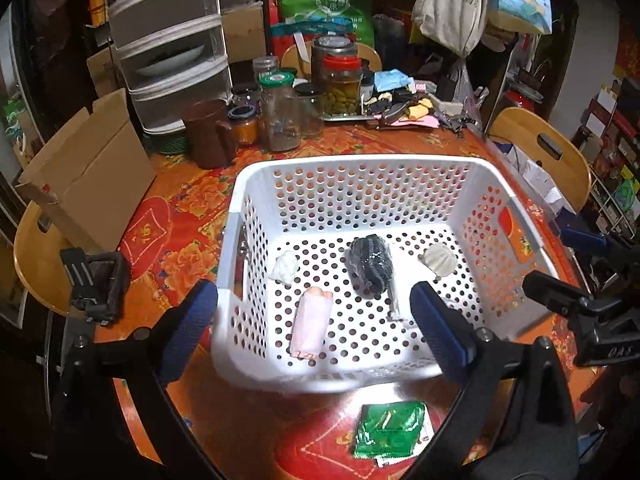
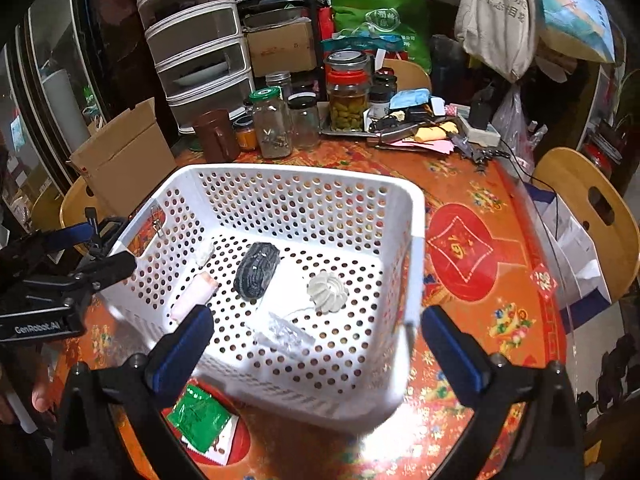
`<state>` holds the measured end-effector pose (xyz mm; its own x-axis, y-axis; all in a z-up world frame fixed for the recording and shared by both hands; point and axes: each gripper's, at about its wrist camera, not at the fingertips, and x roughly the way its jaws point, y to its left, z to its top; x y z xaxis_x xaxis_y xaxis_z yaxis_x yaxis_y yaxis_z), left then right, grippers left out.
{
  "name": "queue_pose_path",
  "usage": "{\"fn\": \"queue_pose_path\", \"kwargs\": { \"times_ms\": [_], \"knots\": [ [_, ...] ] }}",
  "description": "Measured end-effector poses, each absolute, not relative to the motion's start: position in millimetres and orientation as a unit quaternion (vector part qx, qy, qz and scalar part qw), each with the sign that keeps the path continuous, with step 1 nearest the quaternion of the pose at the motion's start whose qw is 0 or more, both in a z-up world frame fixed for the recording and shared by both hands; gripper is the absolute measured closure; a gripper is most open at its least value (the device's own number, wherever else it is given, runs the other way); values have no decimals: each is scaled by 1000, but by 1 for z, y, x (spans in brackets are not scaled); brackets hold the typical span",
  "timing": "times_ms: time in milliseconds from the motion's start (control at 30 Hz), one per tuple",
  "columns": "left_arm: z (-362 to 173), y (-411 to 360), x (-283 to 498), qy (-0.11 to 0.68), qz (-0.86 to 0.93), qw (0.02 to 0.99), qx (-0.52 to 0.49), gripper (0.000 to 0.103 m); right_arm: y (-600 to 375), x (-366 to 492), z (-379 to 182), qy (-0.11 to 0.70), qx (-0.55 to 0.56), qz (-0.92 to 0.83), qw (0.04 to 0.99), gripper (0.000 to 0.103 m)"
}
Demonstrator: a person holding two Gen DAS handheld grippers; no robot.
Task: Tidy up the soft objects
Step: 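Withdraw both tools from the basket toward the green packet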
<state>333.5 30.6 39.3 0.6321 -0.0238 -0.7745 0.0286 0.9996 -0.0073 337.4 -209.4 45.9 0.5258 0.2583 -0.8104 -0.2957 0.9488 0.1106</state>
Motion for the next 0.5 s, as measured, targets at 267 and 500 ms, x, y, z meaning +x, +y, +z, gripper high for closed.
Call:
{"fn": "queue_pose_path", "kwargs": {
  "times_ms": [267,500],
  "knots": [
    [68,32,275,390,-21,920,7,7,-225,303,64,435,-9,166,885,0],
    [88,34,217,358,-33,933,2,7,-228,253,80,406,-9,189,894,0]
  ]
}}
